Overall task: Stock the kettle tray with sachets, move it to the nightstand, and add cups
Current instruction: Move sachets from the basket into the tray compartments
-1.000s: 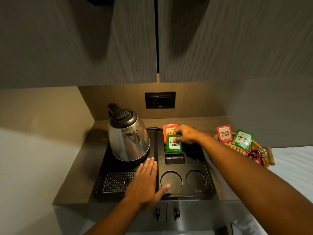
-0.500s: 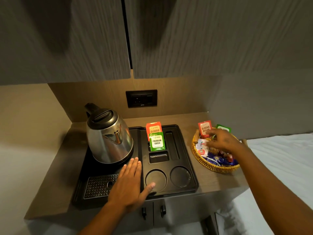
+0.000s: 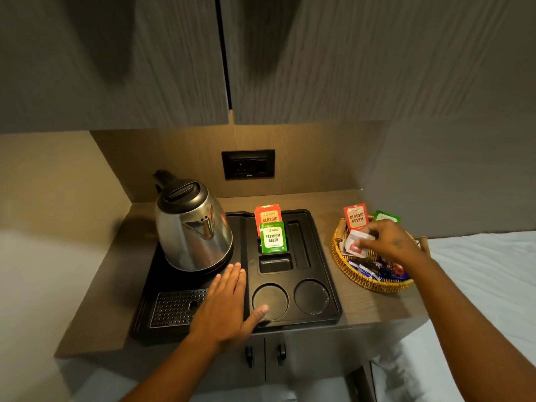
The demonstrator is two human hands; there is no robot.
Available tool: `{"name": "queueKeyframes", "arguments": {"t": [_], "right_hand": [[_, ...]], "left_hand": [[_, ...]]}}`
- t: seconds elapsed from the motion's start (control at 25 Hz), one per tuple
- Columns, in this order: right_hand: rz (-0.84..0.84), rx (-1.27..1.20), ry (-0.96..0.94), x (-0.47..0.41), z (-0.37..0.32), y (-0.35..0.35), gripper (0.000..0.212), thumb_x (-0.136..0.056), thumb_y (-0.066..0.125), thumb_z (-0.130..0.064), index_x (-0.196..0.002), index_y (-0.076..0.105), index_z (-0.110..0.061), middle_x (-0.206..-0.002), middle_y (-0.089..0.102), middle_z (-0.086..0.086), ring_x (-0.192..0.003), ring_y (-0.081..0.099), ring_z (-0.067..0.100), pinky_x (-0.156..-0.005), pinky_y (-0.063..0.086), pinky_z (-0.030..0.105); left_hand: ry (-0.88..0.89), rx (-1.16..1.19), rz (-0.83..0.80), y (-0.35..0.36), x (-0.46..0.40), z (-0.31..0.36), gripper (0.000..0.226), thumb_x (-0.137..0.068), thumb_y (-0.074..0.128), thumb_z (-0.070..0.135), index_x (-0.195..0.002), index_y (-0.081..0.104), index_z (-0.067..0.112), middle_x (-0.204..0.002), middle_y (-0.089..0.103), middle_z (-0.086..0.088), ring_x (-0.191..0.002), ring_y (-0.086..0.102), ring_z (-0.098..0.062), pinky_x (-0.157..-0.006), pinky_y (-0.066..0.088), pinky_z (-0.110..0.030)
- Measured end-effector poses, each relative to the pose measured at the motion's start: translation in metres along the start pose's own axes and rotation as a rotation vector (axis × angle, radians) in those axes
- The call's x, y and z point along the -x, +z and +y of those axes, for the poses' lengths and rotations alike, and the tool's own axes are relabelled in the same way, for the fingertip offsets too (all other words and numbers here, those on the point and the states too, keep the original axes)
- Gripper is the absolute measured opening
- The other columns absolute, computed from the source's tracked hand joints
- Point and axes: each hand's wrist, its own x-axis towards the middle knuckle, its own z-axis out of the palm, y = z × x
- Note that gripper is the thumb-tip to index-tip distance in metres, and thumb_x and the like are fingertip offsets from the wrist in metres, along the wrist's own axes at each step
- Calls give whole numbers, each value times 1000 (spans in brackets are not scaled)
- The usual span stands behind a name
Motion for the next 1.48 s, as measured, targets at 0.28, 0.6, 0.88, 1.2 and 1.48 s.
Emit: {"name": "queueKeyframes", "arguments": {"t": [0.28, 0.6, 0.88, 1.2, 1.48], "right_hand": [[-137, -134, -304, 3, -102, 54, 8, -76, 73, -33, -75, 65, -35, -78, 67, -12, -73, 62, 1, -62, 47, 19], [-162, -38, -259, -10, -112, 89, 35, -75, 76, -31, -108, 66, -24, -108, 66, -5, -95, 61, 9, -80, 52, 29], [-221, 380, 241, 13, 29, 8, 64, -65, 84, -33, -124, 57, -28, -122, 61, 5, -104, 59, 22, -77, 53, 32], [-285, 241, 97, 6, 21, 20, 27, -71, 81, -22, -92, 67, -31, -98, 62, -5, -90, 59, 12, -74, 52, 26], [-245, 284, 121, 11, 6, 11, 22, -68, 83, -25, -87, 72, -23, -87, 67, -2, -82, 61, 13, -66, 51, 26]], "left_hand": [[12, 2, 8, -2, 0, 1, 102, -81, 2, 86, -156, -1, 18, -164, -8, -1, -150, -13, -15, -122, -3, -39], [13, -1, 37, 5, -4, -3, 101, -82, 4, 87, -157, 3, 18, -163, -7, 2, -148, -14, -12, -120, -5, -37], [8, 9, 37, 8, -4, -4, 100, -83, 8, 86, -157, 5, 19, -162, -7, 2, -149, -12, -14, -120, -4, -38], [10, -3, 18, 3, -2, -2, 102, -81, 4, 87, -157, 2, 18, -162, -11, 2, -150, -14, -15, -121, -5, -38], [3, 9, 22, 1, -1, -2, 101, -81, 2, 87, -157, 1, 20, -162, -11, 3, -149, -15, -14, -121, -5, -38]]}}
